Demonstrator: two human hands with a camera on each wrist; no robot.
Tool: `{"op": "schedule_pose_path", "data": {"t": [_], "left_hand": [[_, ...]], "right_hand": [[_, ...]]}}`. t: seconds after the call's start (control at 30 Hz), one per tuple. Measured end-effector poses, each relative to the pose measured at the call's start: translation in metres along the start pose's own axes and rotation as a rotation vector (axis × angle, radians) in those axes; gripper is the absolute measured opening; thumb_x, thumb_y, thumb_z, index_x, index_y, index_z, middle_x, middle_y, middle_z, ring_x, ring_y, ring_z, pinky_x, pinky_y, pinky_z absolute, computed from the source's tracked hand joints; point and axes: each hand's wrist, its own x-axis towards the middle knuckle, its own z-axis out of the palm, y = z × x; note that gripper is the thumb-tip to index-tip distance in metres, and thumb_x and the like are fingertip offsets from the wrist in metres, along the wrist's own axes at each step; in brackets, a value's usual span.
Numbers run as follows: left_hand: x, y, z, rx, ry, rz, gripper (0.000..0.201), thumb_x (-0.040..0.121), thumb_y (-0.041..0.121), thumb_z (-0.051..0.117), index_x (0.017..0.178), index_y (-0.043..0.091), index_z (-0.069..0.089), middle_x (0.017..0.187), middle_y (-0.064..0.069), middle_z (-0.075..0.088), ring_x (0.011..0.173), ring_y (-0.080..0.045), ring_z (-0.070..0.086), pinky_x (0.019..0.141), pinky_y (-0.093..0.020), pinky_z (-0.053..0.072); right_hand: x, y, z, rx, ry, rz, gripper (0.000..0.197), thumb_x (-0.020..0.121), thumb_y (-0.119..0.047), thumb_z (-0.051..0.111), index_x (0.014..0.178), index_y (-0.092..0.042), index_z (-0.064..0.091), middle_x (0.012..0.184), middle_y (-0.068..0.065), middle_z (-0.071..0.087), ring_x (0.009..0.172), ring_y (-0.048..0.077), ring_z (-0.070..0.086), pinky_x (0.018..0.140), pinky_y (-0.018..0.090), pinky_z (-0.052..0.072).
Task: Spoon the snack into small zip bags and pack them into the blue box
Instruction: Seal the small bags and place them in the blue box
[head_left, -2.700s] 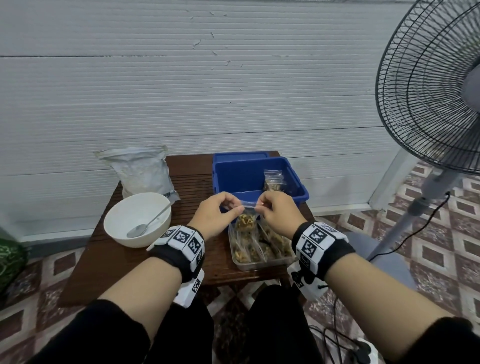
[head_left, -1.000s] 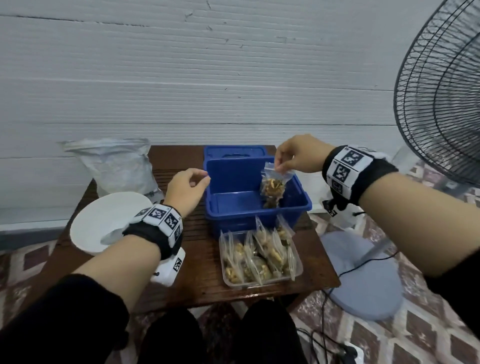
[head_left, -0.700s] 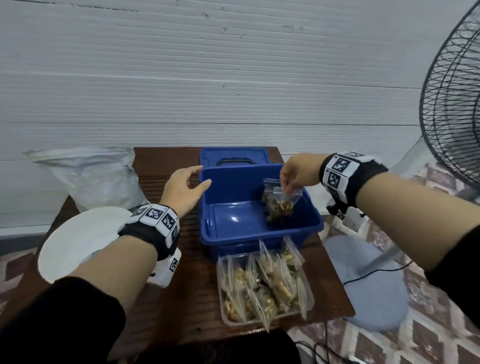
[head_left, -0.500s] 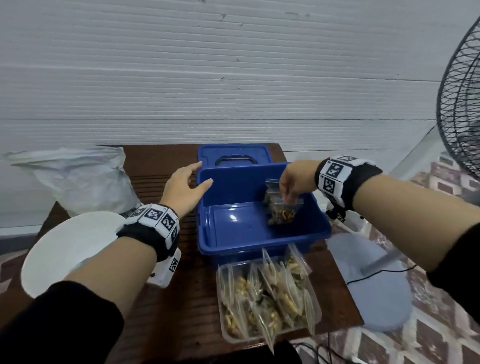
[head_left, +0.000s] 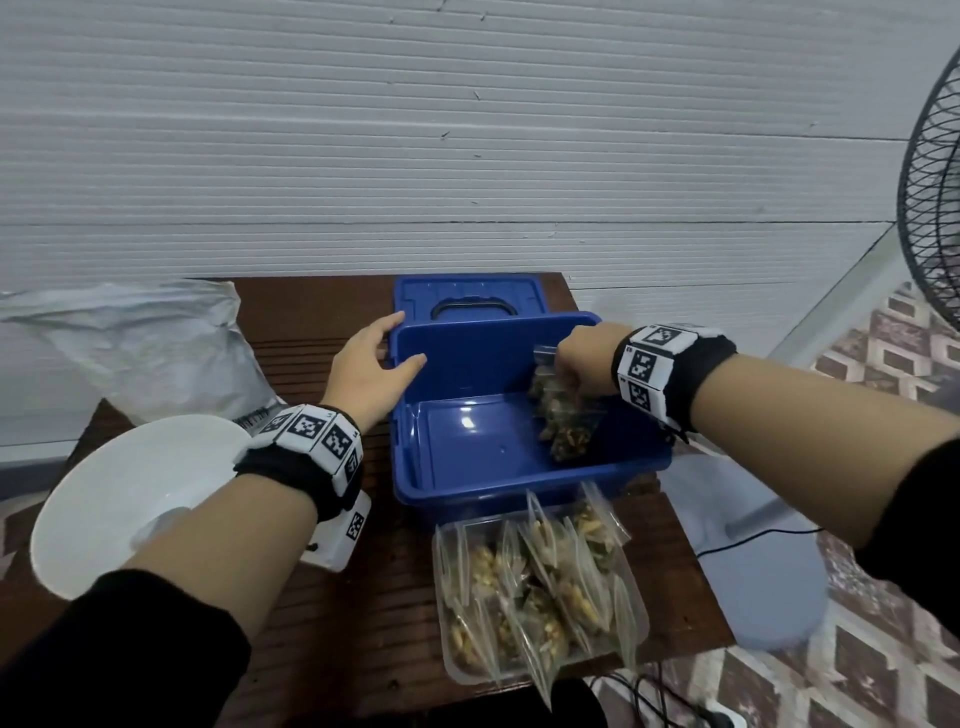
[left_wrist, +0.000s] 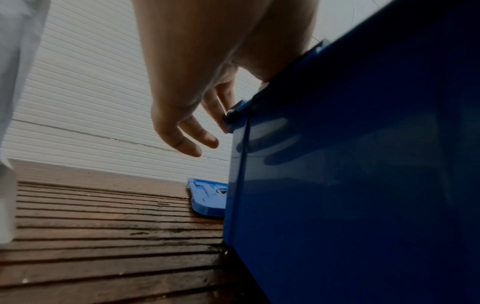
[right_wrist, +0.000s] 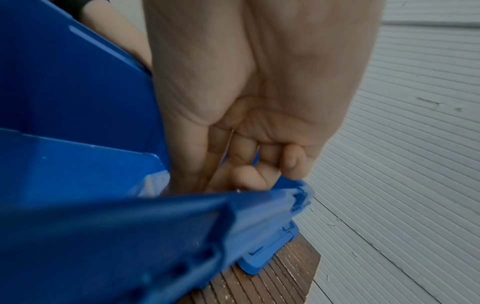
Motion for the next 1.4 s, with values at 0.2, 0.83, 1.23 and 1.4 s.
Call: {"op": "schedule_pose_path", "data": {"t": [0.2, 0.83, 1.23, 1.4], "left_hand": [[-0.005, 0.004, -0.002, 0.048, 0.013, 0.009, 0.057, 0.091, 0.032, 0.065, 0.143, 0.022, 0.044, 0.139, -0.001, 0.052, 0.119, -0.016, 0.050, 0.091, -0.023, 0.040], [-0.101, 0.012, -0.009, 0.106, 0.002, 0.090, 0.058, 0.091, 0.038, 0.063, 0.143, 0.020, 0.044, 0.143, -0.001, 0.050, 0.131, -0.020, 0.045, 0.109, -0.038, 0.038], [-0.172, 0.027, 0.012, 0.236, 0.072, 0.192, 0.042, 0.090, 0.041, 0.062, 0.130, 0.030, 0.056, 0.137, 0.004, 0.051, 0.131, -0.024, 0.037, 0.109, -0.044, 0.030], [-0.193, 0.040, 0.026, 0.210, 0.003, 0.296, 0.026, 0.090, 0.039, 0.063, 0.116, 0.035, 0.064, 0.125, 0.017, 0.054, 0.126, -0.011, 0.037, 0.097, -0.035, 0.024]], "right_hand": [[-0.015, -0.002, -0.008, 0.123, 0.105, -0.013, 0.014, 0.086, -0.019, 0.060, 0.096, -0.013, 0.069, 0.098, 0.005, 0.066, 0.094, 0.028, 0.062, 0.074, 0.032, 0.049], [-0.165, -0.097, 0.056, 0.561, 0.432, 0.164, 0.030, 0.087, -0.050, 0.058, 0.087, -0.020, 0.060, 0.087, -0.002, 0.066, 0.087, 0.018, 0.061, 0.077, 0.033, 0.048], [-0.193, -0.133, 0.106, 0.911, 0.584, 0.406, 0.017, 0.085, -0.032, 0.061, 0.075, -0.021, 0.052, 0.080, 0.001, 0.062, 0.087, 0.027, 0.060, 0.082, 0.038, 0.046], [-0.194, -0.140, 0.114, 1.006, 0.734, 0.445, 0.017, 0.083, -0.023, 0.062, 0.072, -0.022, 0.050, 0.074, -0.002, 0.057, 0.080, 0.024, 0.058, 0.079, 0.039, 0.046]]}}
